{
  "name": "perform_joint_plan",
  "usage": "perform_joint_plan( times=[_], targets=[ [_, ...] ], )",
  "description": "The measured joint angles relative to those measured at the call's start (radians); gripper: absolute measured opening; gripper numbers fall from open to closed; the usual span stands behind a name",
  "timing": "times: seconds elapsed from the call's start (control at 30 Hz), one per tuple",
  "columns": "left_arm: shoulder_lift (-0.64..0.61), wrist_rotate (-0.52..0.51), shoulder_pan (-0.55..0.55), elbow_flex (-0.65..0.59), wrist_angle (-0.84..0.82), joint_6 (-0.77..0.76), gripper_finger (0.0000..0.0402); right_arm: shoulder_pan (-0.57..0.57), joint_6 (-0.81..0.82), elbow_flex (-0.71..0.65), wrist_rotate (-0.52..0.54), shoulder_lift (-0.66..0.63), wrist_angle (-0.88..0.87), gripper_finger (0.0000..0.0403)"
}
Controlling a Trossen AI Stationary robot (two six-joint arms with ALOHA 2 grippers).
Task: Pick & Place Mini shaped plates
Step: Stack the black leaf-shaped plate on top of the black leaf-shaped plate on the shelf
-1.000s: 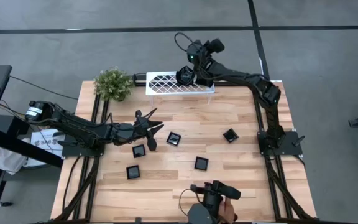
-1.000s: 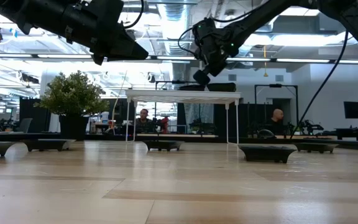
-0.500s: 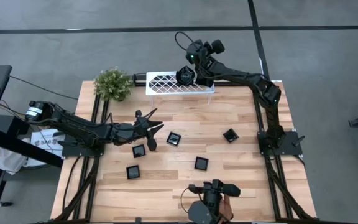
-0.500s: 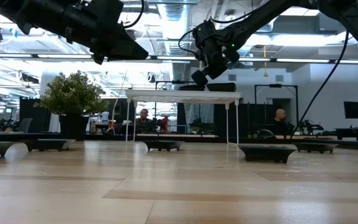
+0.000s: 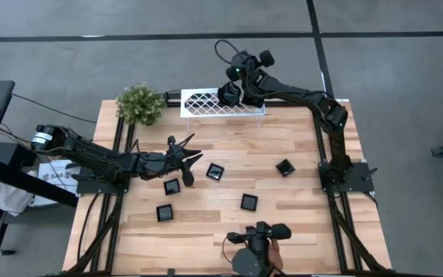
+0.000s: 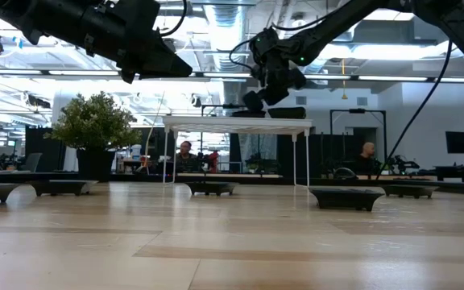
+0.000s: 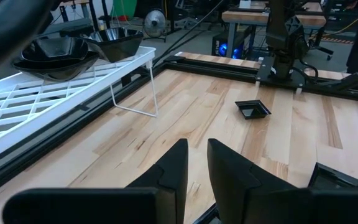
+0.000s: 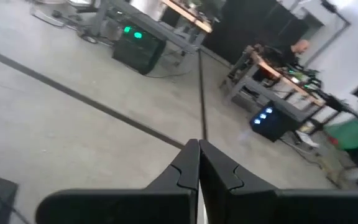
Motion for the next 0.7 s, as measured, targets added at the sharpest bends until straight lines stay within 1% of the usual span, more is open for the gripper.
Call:
perform_joint_plan(
  times=[0.13, 0.2, 0.4, 0.7],
  targets=[
    [0.0, 0.0, 0.0, 0.0, 0.0, 0.0, 0.0063, 0.001, 0.014, 0.0, -0.077, 0.0, 0.0, 0.0],
    [0.0, 0.0, 0.0, 0.0, 0.0, 0.0, 0.0063, 0.002, 0.015, 0.0, -0.085, 0.0, 0.002, 0.0],
    [0.0, 0.0, 0.0, 0.0, 0.0, 0.0, 0.0063, 0.0, -0.083, 0.0, 0.059, 0.001, 0.041, 0.0],
    [0.0, 0.0, 0.0, 0.0, 0.003, 0.0, 0.0063, 0.007, -0.113, -0.002, 0.051, 0.025, 0.03, 0.0]
  ],
)
